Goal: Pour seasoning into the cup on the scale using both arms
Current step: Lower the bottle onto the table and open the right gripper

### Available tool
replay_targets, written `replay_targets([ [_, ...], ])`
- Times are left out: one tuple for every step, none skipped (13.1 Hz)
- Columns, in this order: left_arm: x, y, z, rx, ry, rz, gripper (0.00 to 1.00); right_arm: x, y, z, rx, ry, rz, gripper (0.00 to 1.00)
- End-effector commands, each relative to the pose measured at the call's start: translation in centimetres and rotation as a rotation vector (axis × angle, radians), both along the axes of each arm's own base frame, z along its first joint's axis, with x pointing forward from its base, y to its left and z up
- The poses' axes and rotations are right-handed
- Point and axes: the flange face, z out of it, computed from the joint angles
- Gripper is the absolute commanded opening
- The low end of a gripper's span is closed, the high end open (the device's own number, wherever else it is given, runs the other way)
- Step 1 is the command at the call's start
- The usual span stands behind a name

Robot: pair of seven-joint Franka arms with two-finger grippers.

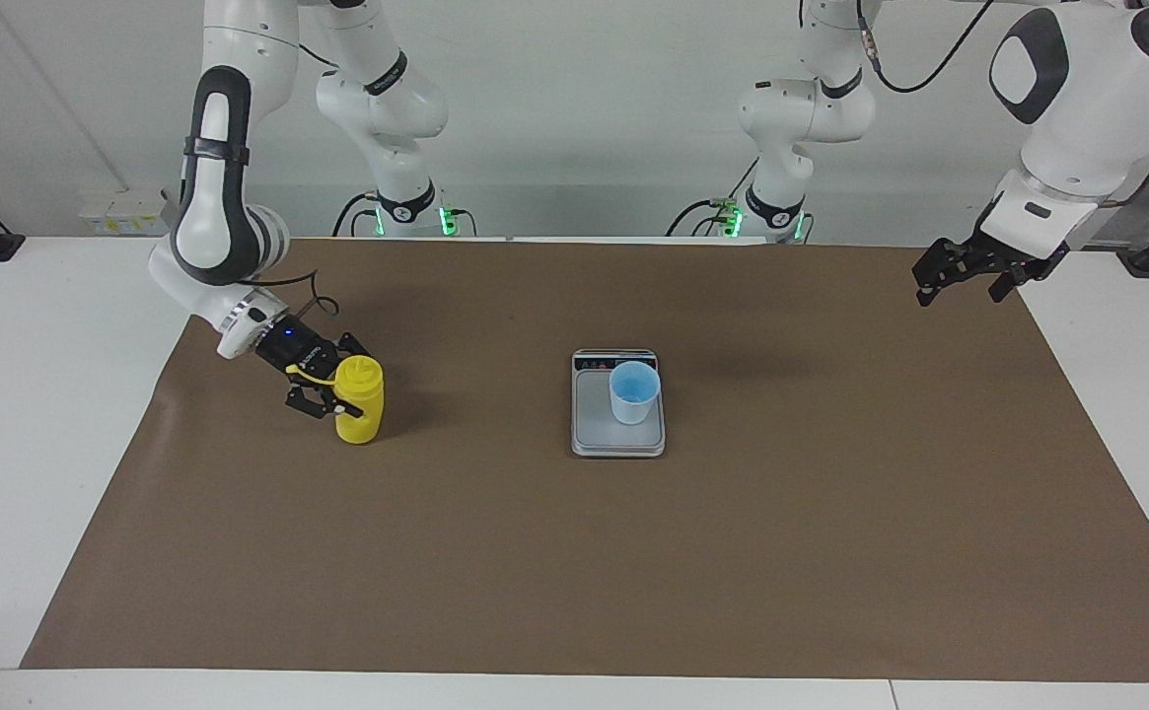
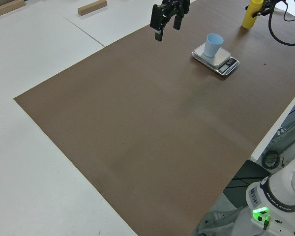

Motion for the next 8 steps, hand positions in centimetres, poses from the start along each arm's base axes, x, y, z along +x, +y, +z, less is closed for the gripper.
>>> replay_targets([
  [-0.7,0.2,0.1,-0.017,-0.013,0.001,1.00,0.0,-0.2,0.5,0.028,-0.028,-0.006,1.00],
  [-0.7,0.2,0.1,-0.017,-0.013,0.001,1.00,0.0,-0.1,0.7,0.028,-0.031,-0.005,1.00],
  [-0.7,0.2,0.1,-0.017,-0.013,0.001,1.00,0.0,-0.2,0.8,0.026,-0.034,-0.003,1.00],
  [-0.7,0.2,0.1,-0.017,-0.013,0.001,1.00,-0.1,-0.5,0.9,0.017,-0.033,0.001,1.00],
  [-0.7,0.2,0.1,-0.017,-0.013,0.001,1.00,-0.2,-0.9,0.9,0.010,-0.036,-0.001,1.00],
  [-0.7,0.2,0.1,-0.017,-0.013,0.001,1.00,-0.3,-1.2,0.8,-0.009,-0.032,0.009,1.00],
  [-0.7,0.2,0.1,-0.017,-0.013,0.001,1.00,-0.5,-1.7,0.6,-0.028,-0.025,0.018,1.00],
  [-0.7,0.2,0.1,-0.017,-0.013,0.001,1.00,-0.7,-2.6,0.5,-0.047,-0.019,0.015,1.00],
])
